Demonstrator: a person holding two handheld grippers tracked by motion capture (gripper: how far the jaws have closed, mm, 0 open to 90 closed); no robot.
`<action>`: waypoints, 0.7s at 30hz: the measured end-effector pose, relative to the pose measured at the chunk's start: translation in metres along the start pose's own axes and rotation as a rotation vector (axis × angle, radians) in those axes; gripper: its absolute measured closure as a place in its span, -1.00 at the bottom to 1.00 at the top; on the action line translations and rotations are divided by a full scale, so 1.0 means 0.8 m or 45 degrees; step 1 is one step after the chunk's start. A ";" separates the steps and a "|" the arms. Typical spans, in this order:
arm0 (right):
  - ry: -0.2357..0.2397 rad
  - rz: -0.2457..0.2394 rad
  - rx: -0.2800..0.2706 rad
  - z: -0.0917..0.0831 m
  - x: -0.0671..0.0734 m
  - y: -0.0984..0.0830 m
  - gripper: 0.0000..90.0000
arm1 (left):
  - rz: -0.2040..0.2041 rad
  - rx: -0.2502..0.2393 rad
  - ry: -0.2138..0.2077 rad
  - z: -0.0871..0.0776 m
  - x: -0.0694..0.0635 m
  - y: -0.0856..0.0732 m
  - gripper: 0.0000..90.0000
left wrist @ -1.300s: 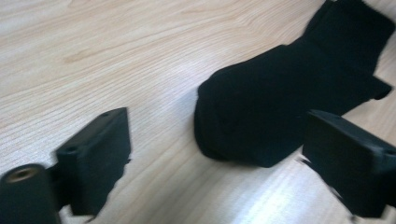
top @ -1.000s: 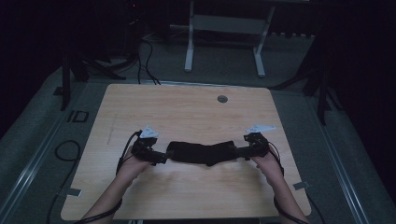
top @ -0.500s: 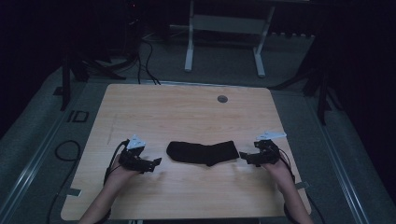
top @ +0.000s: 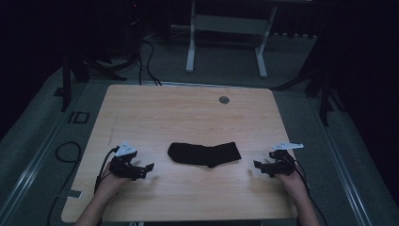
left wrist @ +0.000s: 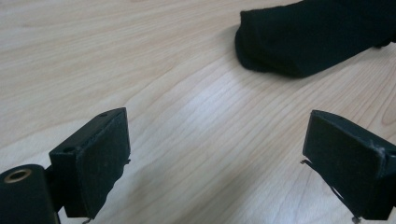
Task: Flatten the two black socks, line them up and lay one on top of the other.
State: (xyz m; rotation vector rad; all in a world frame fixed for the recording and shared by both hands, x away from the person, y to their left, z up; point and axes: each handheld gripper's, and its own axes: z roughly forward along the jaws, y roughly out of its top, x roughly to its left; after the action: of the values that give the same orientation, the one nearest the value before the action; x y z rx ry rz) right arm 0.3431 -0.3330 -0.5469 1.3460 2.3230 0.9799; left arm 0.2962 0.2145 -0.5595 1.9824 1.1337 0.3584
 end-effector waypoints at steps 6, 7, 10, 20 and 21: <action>-0.025 0.047 -0.016 -0.016 -0.007 -0.015 -0.69 | -0.037 0.009 0.007 -0.009 0.005 -0.015 -0.83; -0.025 0.051 -0.016 -0.018 -0.007 -0.018 -0.69 | -0.033 0.015 0.021 -0.012 0.006 -0.018 -0.83; -0.028 0.059 -0.017 -0.025 -0.008 -0.023 -0.69 | -0.041 0.013 0.032 -0.019 0.008 -0.023 -0.83; -0.073 0.107 -0.020 -0.044 -0.014 -0.050 -0.69 | -0.111 -0.004 0.059 -0.048 0.021 -0.041 -0.83; -0.083 0.111 -0.023 -0.045 -0.014 -0.052 -0.69 | -0.119 -0.005 0.071 -0.051 0.023 -0.043 -0.83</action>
State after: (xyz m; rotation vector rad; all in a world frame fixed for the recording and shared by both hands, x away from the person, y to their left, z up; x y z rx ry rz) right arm 0.3020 -0.3717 -0.5497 1.4605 2.2196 0.9652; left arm 0.2621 0.2599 -0.5624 1.9189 1.2553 0.3685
